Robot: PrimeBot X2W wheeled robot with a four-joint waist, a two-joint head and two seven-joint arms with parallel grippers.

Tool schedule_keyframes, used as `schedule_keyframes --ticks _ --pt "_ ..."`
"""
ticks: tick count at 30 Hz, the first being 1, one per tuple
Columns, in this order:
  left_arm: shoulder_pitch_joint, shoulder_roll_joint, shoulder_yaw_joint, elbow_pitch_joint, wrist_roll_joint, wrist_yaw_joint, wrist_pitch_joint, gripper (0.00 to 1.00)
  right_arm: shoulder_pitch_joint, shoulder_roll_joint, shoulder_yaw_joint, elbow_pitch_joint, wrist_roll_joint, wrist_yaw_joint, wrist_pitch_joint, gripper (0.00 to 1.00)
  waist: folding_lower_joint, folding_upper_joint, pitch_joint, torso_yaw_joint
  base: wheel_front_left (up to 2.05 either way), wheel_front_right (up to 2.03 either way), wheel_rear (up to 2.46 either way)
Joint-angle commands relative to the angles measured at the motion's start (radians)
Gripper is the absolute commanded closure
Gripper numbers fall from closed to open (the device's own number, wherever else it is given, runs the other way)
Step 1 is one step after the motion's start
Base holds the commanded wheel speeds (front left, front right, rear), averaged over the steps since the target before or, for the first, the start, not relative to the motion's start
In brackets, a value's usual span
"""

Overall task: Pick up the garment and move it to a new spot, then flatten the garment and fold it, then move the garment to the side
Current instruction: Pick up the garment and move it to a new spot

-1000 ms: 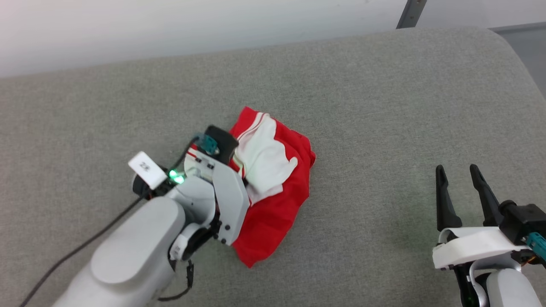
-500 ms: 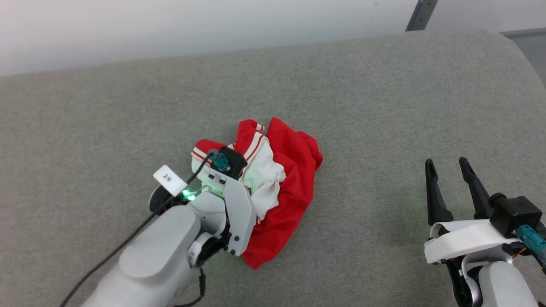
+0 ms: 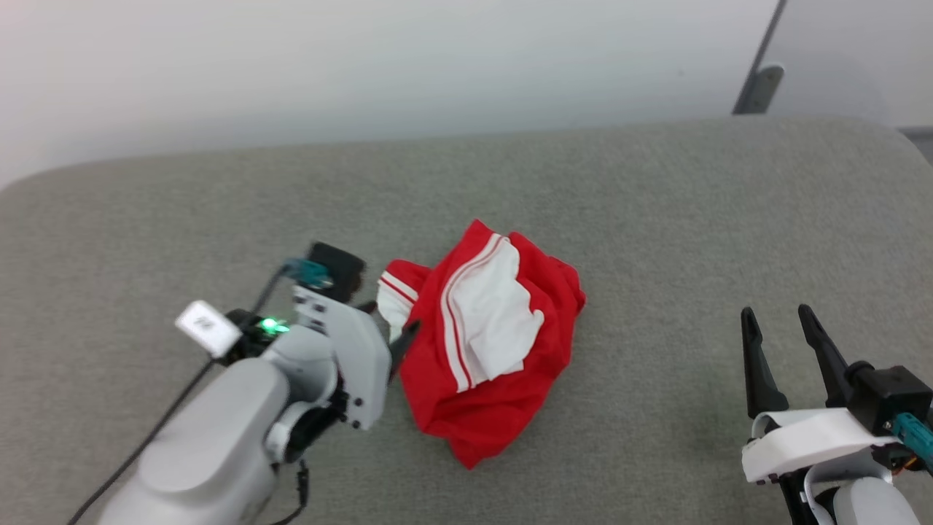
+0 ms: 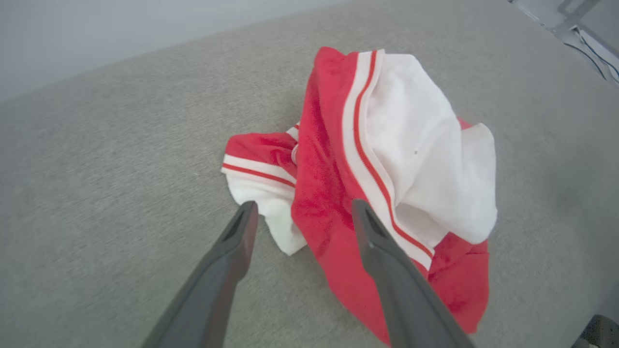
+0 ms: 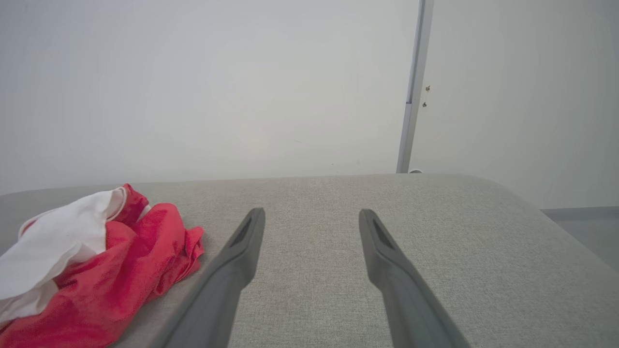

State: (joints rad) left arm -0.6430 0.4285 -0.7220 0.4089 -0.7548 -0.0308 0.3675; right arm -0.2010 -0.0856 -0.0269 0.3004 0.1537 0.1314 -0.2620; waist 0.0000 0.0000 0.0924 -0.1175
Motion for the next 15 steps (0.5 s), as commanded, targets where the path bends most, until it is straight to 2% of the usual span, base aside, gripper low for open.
schedule_keyframes --ticks 1,10,15 --pt "0.026 0.011 0.018 -0.022 -0.014 0.011 -0.021 0.00 0.016 -0.007 0.001 0.003 0.005 -0.001 -0.003 0.00 0.0000 0.0000 -0.047 0.045 0.00 0.00 0.00" --pt "0.204 0.130 0.168 -0.147 -0.047 0.075 -0.270 0.00 0.060 -0.025 0.008 0.011 0.012 -0.001 -0.003 0.00 0.0000 0.0000 -0.107 0.096 0.00 0.00 0.00" --pt "0.321 0.166 0.227 -0.169 -0.057 0.075 -0.427 0.00 0.083 -0.028 -0.011 0.005 0.008 -0.001 -0.003 0.00 0.0000 0.0000 -0.123 0.126 0.00 0.00 0.00"
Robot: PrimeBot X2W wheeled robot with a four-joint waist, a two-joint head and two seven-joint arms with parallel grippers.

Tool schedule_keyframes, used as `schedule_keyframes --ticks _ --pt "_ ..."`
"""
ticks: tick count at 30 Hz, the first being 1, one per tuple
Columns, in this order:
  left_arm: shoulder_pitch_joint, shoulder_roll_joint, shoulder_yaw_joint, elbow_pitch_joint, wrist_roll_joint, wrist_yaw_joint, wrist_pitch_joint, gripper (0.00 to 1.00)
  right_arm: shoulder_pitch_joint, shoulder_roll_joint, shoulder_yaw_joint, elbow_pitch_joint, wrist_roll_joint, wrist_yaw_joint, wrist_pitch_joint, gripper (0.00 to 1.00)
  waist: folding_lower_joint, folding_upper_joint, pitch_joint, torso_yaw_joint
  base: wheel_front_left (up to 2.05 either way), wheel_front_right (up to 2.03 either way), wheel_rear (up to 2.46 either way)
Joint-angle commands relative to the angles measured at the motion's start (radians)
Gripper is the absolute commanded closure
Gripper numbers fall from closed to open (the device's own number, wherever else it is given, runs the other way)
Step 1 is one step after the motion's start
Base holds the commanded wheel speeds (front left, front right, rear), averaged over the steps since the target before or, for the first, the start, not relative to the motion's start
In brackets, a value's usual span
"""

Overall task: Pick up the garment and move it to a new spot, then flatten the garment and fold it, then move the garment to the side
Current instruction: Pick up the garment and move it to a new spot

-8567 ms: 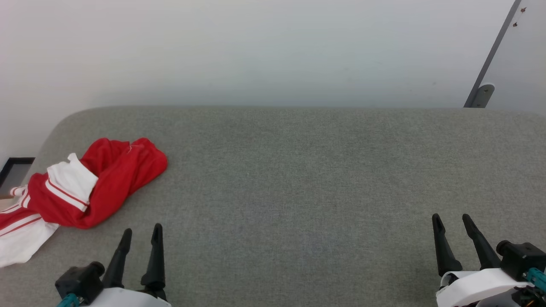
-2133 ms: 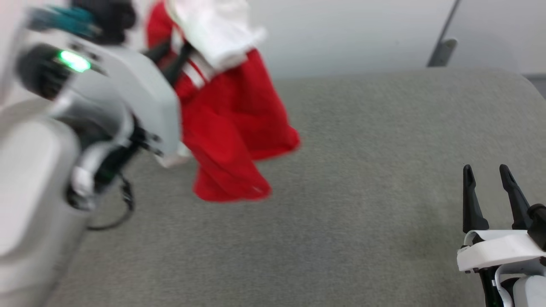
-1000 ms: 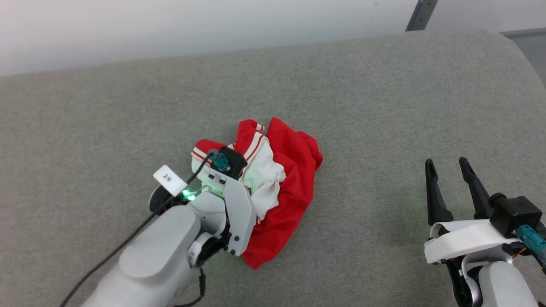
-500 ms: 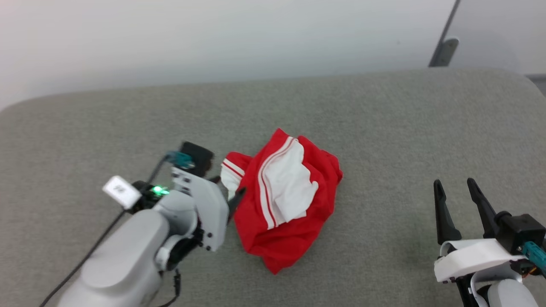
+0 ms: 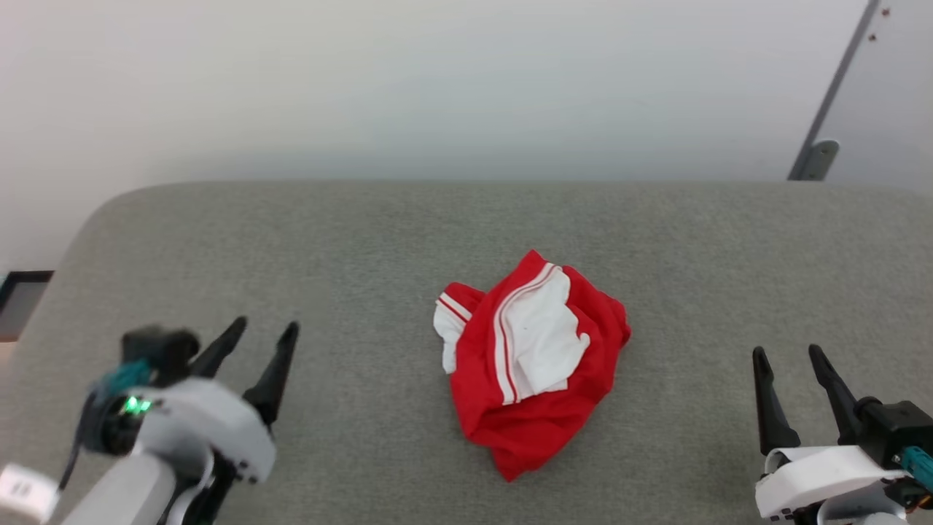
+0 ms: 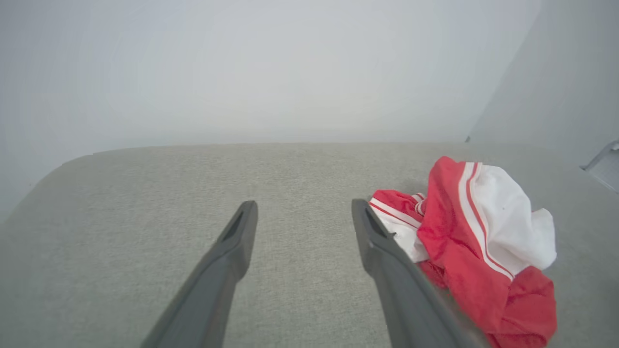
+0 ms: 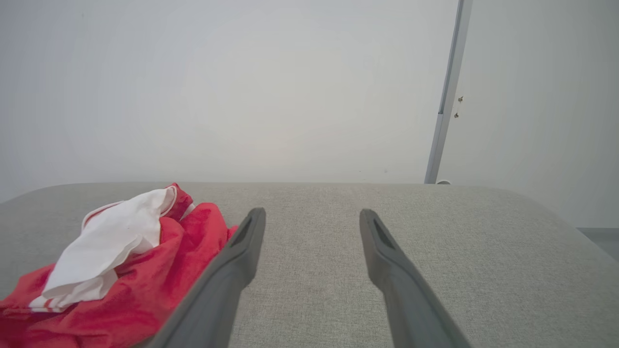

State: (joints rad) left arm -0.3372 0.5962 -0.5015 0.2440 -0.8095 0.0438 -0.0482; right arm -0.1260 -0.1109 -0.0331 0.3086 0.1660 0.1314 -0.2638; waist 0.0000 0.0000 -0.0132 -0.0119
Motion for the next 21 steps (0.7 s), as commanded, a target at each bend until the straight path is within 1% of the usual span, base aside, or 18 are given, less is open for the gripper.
schedule_keyframes --ticks 1,4,5,9,12,15,18,21 --pt "0.037 0.004 0.017 -0.007 -0.006 -0.002 -0.042 0.00 0.014 -0.007 -0.008 -0.003 -0.002 -0.001 -0.001 0.00 0.0000 0.0000 -0.020 0.026 0.00 0.00 0.00" --pt "0.094 0.022 0.053 0.005 -0.017 -0.012 -0.129 0.00 0.023 -0.011 -0.017 -0.006 0.000 -0.001 -0.001 0.00 0.0000 0.0000 -0.026 0.044 0.00 0.00 0.00" --pt "0.094 0.022 0.053 0.005 -0.017 -0.012 -0.129 0.00 0.023 -0.011 -0.017 -0.006 0.000 -0.001 -0.001 0.00 0.0000 0.0000 -0.026 0.044 0.00 0.00 0.00" --pt "0.155 0.025 0.108 0.033 -0.039 -0.021 -0.193 0.00 0.041 -0.008 -0.035 -0.015 -0.009 -0.001 -0.001 0.00 0.0000 0.0000 -0.034 0.062 0.00 0.00 0.00" --pt "0.199 0.026 0.152 0.047 -0.041 -0.027 -0.209 0.00 0.045 -0.004 -0.045 -0.024 -0.009 -0.001 -0.001 0.00 0.0000 0.0000 -0.037 0.072 0.00 0.00 0.00" --pt "0.240 0.018 0.194 0.039 -0.038 -0.021 -0.216 0.00 0.059 0.002 -0.051 -0.028 -0.010 -0.001 -0.001 0.00 0.0000 0.0000 -0.040 0.082 0.00 0.00 0.00" --pt "0.273 0.001 0.245 0.011 -0.025 -0.017 -0.218 0.00 0.062 0.005 -0.054 -0.033 -0.012 -0.001 -0.001 0.00 0.0000 0.0000 -0.041 0.089 0.00 0.00 0.00" --pt "0.309 -0.018 0.280 -0.011 -0.003 -0.025 -0.215 0.00 0.070 0.006 -0.051 -0.035 -0.014 -0.001 -0.001 0.00 0.0000 0.0000 -0.041 0.095 0.00 0.00 0.00"
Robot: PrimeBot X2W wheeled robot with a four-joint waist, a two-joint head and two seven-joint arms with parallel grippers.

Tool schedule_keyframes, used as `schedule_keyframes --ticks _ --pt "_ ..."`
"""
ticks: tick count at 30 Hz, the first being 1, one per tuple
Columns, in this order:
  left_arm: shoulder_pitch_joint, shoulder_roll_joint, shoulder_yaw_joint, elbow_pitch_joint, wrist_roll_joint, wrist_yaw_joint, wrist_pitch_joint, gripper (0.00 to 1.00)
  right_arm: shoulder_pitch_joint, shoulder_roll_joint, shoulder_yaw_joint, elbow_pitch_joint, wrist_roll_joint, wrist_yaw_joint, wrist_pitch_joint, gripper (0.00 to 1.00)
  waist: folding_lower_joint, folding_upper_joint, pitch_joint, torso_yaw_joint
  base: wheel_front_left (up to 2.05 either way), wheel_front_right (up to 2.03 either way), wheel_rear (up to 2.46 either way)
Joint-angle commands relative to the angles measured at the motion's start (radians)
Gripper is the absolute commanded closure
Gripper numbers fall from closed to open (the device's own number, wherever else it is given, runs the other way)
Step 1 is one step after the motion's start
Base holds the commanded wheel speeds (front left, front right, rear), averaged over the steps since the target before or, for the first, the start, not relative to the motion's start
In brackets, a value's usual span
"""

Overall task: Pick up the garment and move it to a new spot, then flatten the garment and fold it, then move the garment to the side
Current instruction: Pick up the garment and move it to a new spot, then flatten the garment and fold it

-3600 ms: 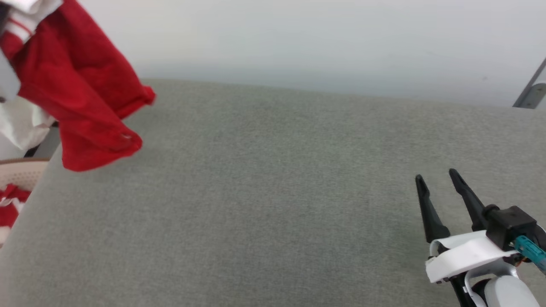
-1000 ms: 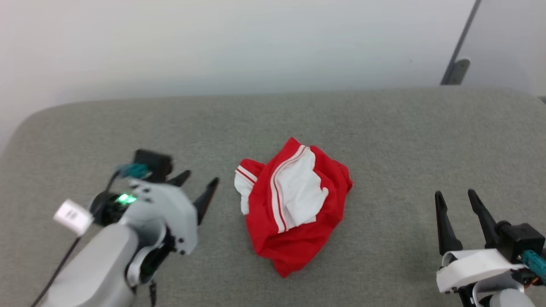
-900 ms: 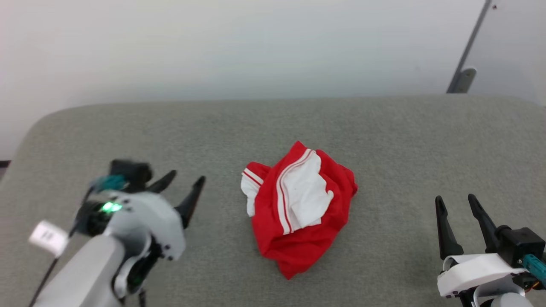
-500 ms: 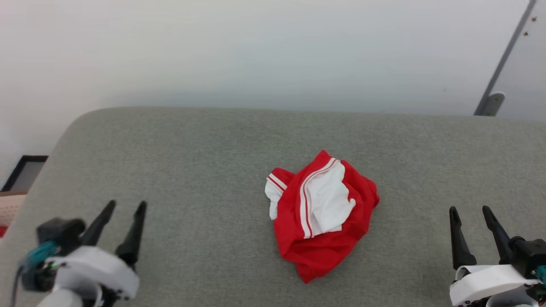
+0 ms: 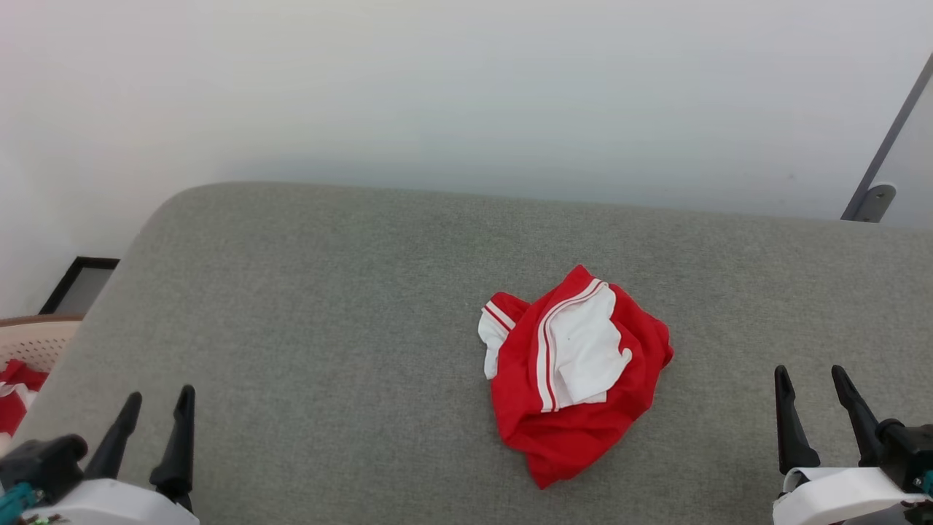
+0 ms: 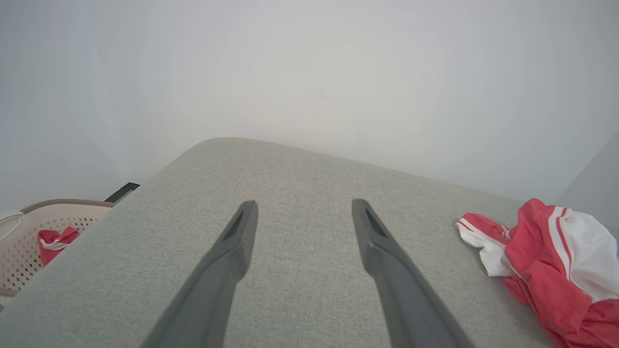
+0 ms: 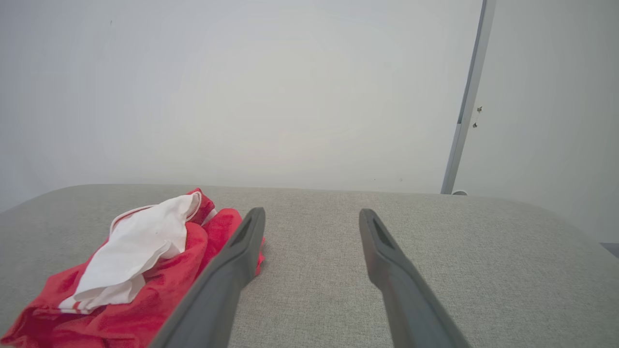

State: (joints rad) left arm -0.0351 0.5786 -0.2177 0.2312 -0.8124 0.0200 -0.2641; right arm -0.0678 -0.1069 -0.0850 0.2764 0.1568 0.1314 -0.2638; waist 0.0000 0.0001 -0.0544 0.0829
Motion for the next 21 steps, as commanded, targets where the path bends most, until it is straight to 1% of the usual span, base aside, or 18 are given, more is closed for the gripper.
schedule_keyframes --ticks 1,6,13,17,21 --pt "0.011 -0.005 0.004 -0.004 0.008 -0.004 0.000 0.00 0.012 0.002 0.002 -0.003 -0.005 -0.001 -0.001 0.00 0.0000 -0.0001 0.001 0.002 0.00 0.00 0.00" --pt "0.022 -0.022 0.026 -0.014 0.031 -0.015 0.000 0.00 0.011 0.002 0.007 -0.005 -0.009 -0.001 -0.001 0.00 0.0000 -0.0001 0.003 0.006 0.00 0.00 0.00" --pt "0.029 -0.035 0.052 -0.028 0.037 -0.025 0.000 0.00 -0.012 0.002 0.053 -0.006 -0.002 -0.001 0.008 0.00 0.0000 -0.0001 0.015 0.021 0.00 0.00 0.00" --pt "0.028 -0.042 0.053 -0.031 0.038 -0.034 0.000 0.00 -0.048 -0.001 0.106 0.014 0.031 -0.001 0.046 0.00 0.0000 -0.0001 0.027 0.047 0.00 0.00 0.00" --pt "0.011 -0.051 0.041 -0.027 0.039 -0.047 0.000 0.00 -0.093 -0.008 0.161 0.028 0.065 -0.001 0.108 0.00 0.0000 -0.0001 0.054 0.083 0.00 0.00 0.00"
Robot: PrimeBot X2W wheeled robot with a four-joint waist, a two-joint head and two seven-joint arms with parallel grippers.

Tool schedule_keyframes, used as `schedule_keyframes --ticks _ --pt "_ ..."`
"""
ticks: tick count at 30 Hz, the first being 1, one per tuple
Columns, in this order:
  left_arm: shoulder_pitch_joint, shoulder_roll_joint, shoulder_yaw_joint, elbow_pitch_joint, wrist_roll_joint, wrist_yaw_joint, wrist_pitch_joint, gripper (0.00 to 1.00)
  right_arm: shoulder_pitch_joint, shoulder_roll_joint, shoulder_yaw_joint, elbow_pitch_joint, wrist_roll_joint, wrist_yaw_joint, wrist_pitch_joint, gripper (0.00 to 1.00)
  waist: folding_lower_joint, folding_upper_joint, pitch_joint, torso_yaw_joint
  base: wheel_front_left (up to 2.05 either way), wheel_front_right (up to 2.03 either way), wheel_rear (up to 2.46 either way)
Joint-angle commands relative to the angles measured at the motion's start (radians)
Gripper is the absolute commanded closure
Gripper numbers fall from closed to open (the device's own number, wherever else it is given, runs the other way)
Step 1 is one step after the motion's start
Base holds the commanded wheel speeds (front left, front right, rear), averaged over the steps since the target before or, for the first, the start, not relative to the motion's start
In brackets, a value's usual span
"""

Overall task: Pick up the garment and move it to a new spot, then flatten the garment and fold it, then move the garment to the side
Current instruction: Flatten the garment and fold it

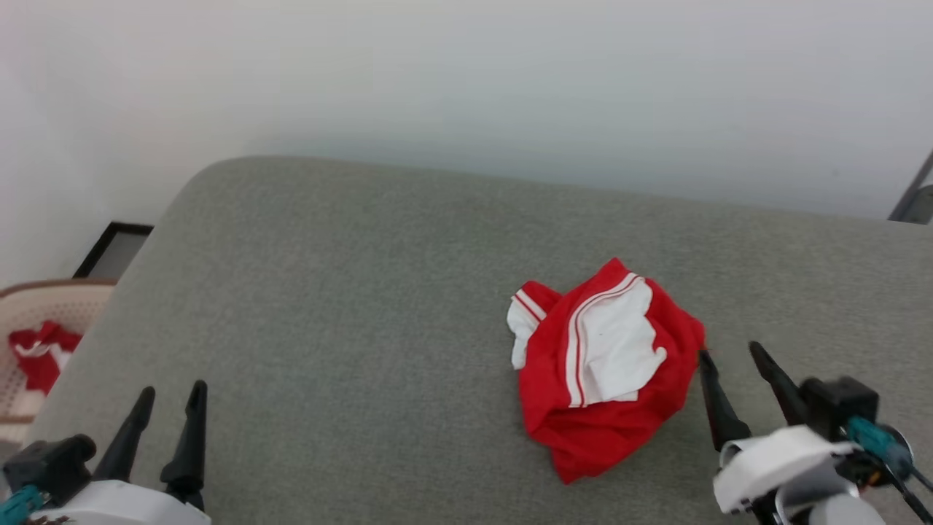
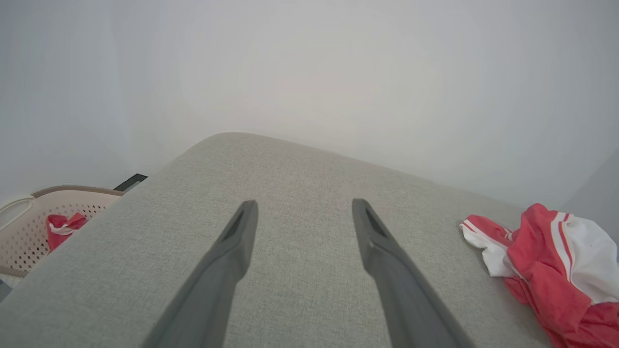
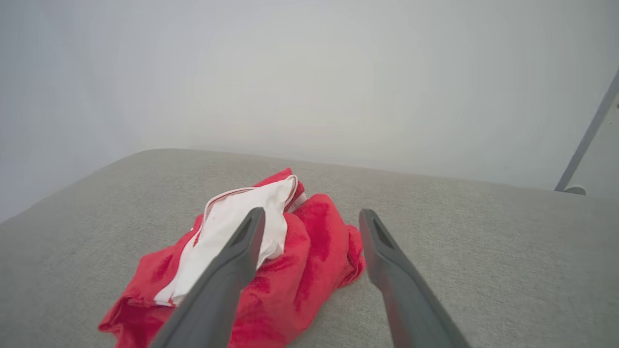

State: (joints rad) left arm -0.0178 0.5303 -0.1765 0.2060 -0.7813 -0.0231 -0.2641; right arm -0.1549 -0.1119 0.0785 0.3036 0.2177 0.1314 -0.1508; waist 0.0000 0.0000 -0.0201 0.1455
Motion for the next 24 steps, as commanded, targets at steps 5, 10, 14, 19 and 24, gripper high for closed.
schedule_keyframes --ticks 5,10,14,19,24 --pt "-0.034 -0.018 -0.012 0.014 0.007 -0.023 0.000 0.00 -0.069 -0.031 0.055 0.030 0.026 -0.001 0.095 0.00 0.0000 0.0000 0.062 0.069 0.00 0.00 0.00" --pt "-0.060 -0.039 -0.024 0.042 0.012 -0.042 0.000 0.00 -0.119 -0.051 0.093 0.068 0.029 -0.001 0.207 0.00 0.0000 0.0000 0.090 0.108 0.00 0.00 0.00" --pt "-0.076 -0.055 -0.031 0.065 0.018 -0.056 0.000 0.00 -0.137 -0.065 0.110 0.081 0.031 -0.001 0.275 0.00 0.0000 0.0000 0.102 0.131 0.00 0.00 0.00" --pt "-0.089 -0.074 -0.030 0.089 0.024 -0.067 0.000 0.00 -0.140 -0.069 0.104 0.078 0.018 -0.001 0.344 0.16 0.0000 0.0000 0.111 0.147 0.00 0.00 0.00" --pt "-0.101 -0.083 -0.021 0.104 0.030 -0.077 0.000 0.00 -0.138 -0.072 0.110 0.046 -0.001 -0.001 0.378 1.00 0.0000 0.0000 0.116 0.150 0.00 0.00 0.00"
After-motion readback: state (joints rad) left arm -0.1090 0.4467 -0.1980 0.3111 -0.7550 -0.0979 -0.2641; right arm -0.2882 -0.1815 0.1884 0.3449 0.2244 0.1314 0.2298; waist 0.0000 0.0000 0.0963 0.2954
